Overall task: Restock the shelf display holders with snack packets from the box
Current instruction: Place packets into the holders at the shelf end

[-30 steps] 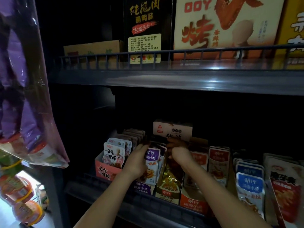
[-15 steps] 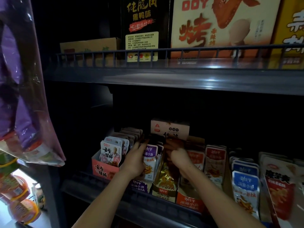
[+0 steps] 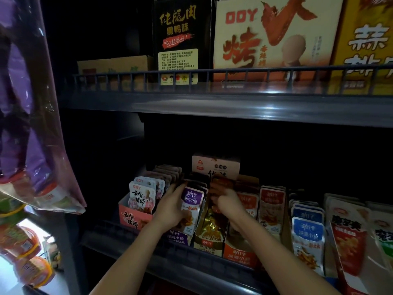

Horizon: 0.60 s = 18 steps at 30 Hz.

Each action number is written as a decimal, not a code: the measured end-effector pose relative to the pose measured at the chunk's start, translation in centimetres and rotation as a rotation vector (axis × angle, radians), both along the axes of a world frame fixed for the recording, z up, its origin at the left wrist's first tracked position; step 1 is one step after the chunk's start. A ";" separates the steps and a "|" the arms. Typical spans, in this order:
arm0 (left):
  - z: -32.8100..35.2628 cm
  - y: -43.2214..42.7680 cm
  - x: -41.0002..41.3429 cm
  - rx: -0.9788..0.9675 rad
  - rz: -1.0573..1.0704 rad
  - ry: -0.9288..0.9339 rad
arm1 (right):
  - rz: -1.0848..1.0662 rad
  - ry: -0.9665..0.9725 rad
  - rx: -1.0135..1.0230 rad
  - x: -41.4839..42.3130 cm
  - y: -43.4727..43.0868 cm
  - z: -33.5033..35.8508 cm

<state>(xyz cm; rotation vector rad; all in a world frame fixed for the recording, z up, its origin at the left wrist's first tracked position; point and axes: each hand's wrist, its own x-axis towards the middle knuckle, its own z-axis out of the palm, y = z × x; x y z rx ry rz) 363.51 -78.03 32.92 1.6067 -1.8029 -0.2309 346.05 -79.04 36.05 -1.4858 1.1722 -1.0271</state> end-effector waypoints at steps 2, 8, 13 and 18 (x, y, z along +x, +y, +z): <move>0.4 0.8 -0.1 0.008 -0.005 0.018 | -0.005 -0.002 -0.017 -0.3 0.7 0.3; 1.3 4.4 -0.9 -0.021 0.006 0.062 | -0.012 0.005 -0.069 -2.9 4.7 1.2; 1.3 9.0 -3.3 -0.048 -0.018 0.106 | -0.034 0.013 -0.069 -6.7 10.1 1.4; 0.5 14.3 -7.7 -0.012 -0.144 0.129 | -0.064 0.036 -0.044 -12.3 16.9 -0.7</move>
